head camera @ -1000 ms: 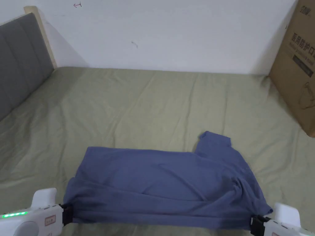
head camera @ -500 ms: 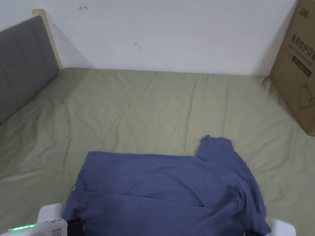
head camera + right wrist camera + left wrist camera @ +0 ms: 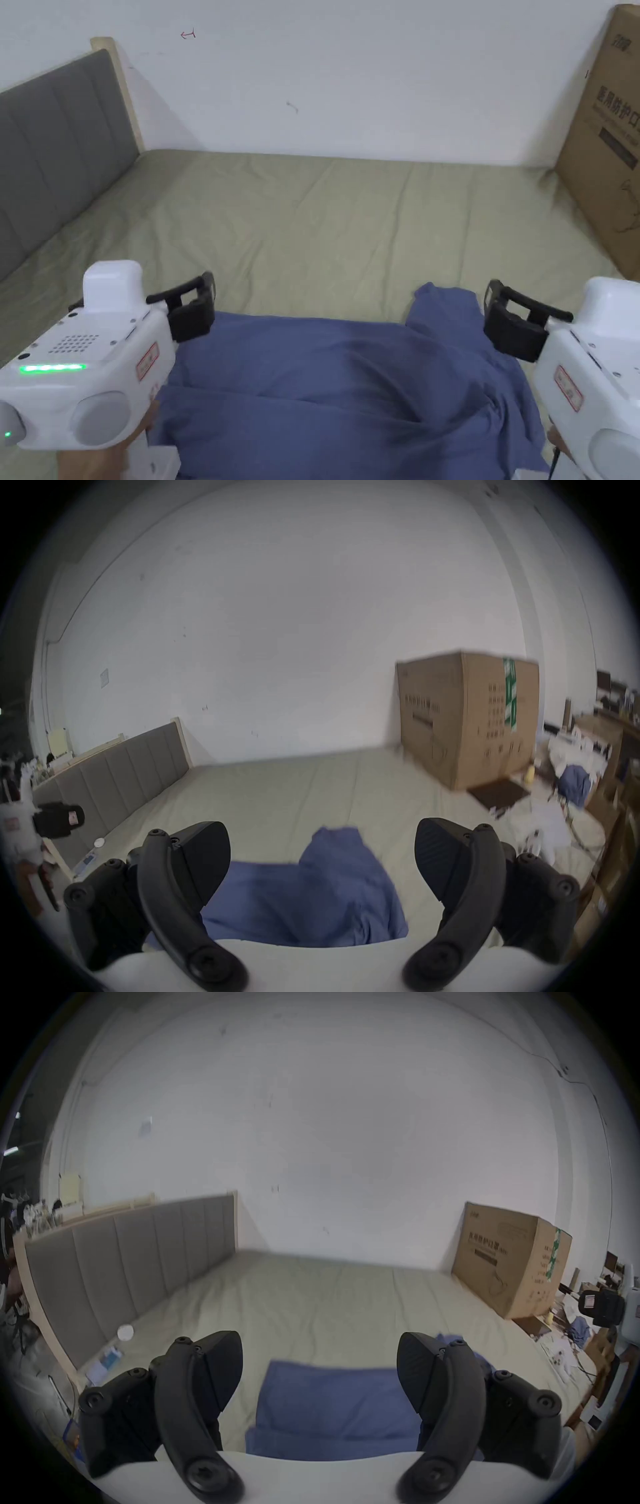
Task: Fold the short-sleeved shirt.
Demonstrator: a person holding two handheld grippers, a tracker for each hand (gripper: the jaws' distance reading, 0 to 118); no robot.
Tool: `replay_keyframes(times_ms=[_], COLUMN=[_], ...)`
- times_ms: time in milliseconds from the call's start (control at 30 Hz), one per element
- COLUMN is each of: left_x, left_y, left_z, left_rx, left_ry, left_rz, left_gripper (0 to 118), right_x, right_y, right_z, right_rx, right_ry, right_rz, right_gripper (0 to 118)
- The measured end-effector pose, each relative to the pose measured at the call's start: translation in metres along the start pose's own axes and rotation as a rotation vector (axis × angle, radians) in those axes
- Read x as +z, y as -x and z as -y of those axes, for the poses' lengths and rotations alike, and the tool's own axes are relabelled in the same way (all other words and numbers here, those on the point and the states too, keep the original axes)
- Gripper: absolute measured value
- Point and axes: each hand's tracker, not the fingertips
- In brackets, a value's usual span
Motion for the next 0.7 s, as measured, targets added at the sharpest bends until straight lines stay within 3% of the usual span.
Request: replay_keyframes(times_ms=[67,133,167,200,233,267,467,700], left_x=[0.000,0.000,0.000,0.000,-0.001,-0.003,-0.024,-0.102], left_y=[-0.009,-0.016,-0.018,-0.019,-0.020,-0.020,-0.016,0.011], left_z=[-0.005,-0.004,-0.002,-0.001,0.000,0.000,0.006,0.006], left_rx=[-0.018,-0.033,-0.035,-0.032,-0.035,-0.037,-0.047,0.019], left_ry=[-0.048,-0.086,-0.094,-0.094,-0.091,-0.073,-0.021,0.157], left_rz=[-0.016,-0.026,-0.015,-0.011,0.002,0.032,0.048,0.063], left_gripper=[92,74,56,18,0,0,0,0], right_x=[0.002,0.003,0.002,0.001,0.000,-0.002,-0.018,-0.056], right_y=[0.010,0.015,0.018,0.020,0.021,0.021,0.021,0.021], right_z=[-0.005,-0.007,-0.008,-0.008,-0.008,-0.007,-0.003,0.001], right_rx=[0.025,0.036,0.045,0.053,0.057,0.059,0.059,0.053], right_ry=[-0.024,-0.039,-0.042,-0.044,-0.045,-0.045,-0.035,0.010], right_rz=[0.009,0.001,0.003,0.011,0.010,0.004,-0.007,-0.022], right_gripper=[107,90,69,35,8,0,0,0])
